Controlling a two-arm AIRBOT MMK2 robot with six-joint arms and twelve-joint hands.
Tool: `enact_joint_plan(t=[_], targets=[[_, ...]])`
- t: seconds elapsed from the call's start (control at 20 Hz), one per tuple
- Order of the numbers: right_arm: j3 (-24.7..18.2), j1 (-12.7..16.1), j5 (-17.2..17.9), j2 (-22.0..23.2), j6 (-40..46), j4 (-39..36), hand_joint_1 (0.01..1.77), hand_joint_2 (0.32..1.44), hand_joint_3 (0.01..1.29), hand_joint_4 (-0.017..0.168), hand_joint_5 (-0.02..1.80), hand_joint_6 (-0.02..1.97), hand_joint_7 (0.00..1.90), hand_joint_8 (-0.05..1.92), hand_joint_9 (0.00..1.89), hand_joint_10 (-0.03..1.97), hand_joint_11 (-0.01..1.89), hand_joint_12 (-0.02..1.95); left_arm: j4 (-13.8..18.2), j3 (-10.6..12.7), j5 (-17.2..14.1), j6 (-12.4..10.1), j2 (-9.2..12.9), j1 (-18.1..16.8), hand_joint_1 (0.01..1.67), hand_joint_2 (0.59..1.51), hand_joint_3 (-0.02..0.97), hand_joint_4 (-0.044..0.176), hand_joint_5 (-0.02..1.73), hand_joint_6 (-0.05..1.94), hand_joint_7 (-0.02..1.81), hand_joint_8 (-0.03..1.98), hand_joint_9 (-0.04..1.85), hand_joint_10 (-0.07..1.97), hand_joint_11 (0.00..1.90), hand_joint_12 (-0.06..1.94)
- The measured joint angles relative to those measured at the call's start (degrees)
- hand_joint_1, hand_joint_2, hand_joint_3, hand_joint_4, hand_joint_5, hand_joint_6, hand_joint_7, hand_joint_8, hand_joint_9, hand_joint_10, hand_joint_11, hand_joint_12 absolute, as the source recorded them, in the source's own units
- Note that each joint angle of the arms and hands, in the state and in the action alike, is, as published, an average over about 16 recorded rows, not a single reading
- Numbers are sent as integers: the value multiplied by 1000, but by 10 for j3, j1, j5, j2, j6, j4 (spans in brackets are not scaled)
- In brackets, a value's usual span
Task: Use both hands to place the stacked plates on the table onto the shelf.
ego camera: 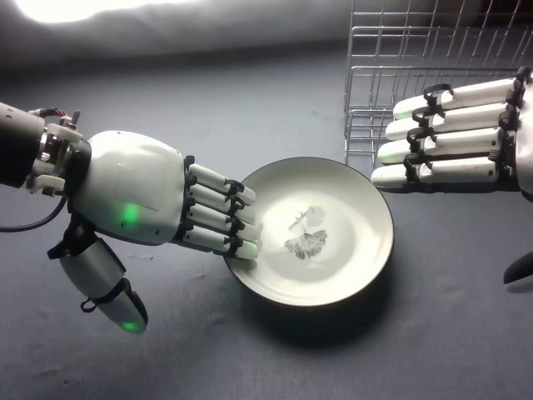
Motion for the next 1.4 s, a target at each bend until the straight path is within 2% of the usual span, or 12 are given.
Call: enact_joint_plan(t=[0.3, 0.65, 1.4], targets=[[0, 0, 0, 0, 0, 0, 528, 1076, 14, 4, 21, 15, 21, 27, 23, 8, 22, -10, 12, 0, -4, -5, -2, 8, 14, 1070, 19, -5, -7, -18, 13, 13, 19, 8, 12, 7], [-1, 0, 0, 1, 0, 0, 545, 1076, 14, 4, 23, 15, 21, 27, 22, 8, 22, -10, 8, -5, 0, -5, -8, 23, 14, 1071, 19, -5, -9, -21, 6, 6, 20, 6, 13, 6], [-2, 2, 1, 5, 0, 0, 570, 1075, 14, 4, 15, 14, 21, 28, 23, 9, 22, -10, -15, -14, 31, 5, -51, 27, 13, 1071, 20, -6, -13, -36, -8, -15, 9, -1, 14, 6]])
